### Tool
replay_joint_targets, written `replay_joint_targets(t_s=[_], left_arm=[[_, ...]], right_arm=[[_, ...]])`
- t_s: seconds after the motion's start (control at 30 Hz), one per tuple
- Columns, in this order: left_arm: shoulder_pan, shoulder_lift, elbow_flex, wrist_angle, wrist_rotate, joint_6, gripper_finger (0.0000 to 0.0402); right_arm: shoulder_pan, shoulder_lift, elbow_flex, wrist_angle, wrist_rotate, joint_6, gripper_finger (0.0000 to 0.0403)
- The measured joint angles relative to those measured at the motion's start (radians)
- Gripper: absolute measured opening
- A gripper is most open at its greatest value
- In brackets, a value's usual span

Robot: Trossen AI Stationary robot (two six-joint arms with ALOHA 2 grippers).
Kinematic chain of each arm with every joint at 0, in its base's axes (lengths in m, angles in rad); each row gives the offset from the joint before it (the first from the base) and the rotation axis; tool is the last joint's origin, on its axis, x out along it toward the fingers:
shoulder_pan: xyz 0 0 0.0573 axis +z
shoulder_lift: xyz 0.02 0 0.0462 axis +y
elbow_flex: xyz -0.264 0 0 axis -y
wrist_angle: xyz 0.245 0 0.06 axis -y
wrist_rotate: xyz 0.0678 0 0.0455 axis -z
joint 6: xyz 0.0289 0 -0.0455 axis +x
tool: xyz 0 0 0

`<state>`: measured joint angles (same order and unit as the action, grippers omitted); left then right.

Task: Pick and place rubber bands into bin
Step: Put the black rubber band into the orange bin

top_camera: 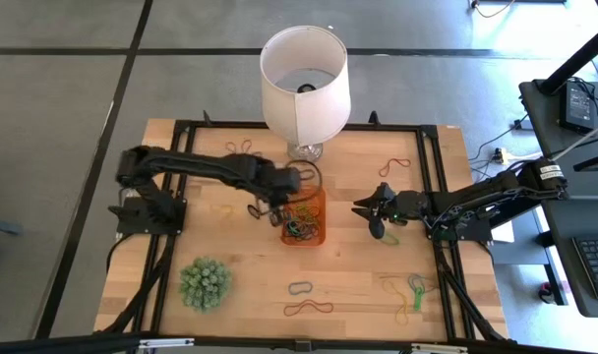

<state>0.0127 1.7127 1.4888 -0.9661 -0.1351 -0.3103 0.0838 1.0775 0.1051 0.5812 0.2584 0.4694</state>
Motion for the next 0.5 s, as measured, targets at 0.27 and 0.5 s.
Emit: replay_joint_targets(t_s=[0.27, 0.5], left_arm=[[-0.002, 0.248, 0.196, 0.027, 0.007, 0.116, 0.0002], [0.017, 0.377, 0.234, 0.083, 0.023, 0.164, 0.0002]], right_arm=[[0.0, 0.0, 0.0, 0.001, 0.0, 0.0, 0.0131], [0.0, 0.0, 0.0, 0.002, 0.0, 0.0, 0.0131]])
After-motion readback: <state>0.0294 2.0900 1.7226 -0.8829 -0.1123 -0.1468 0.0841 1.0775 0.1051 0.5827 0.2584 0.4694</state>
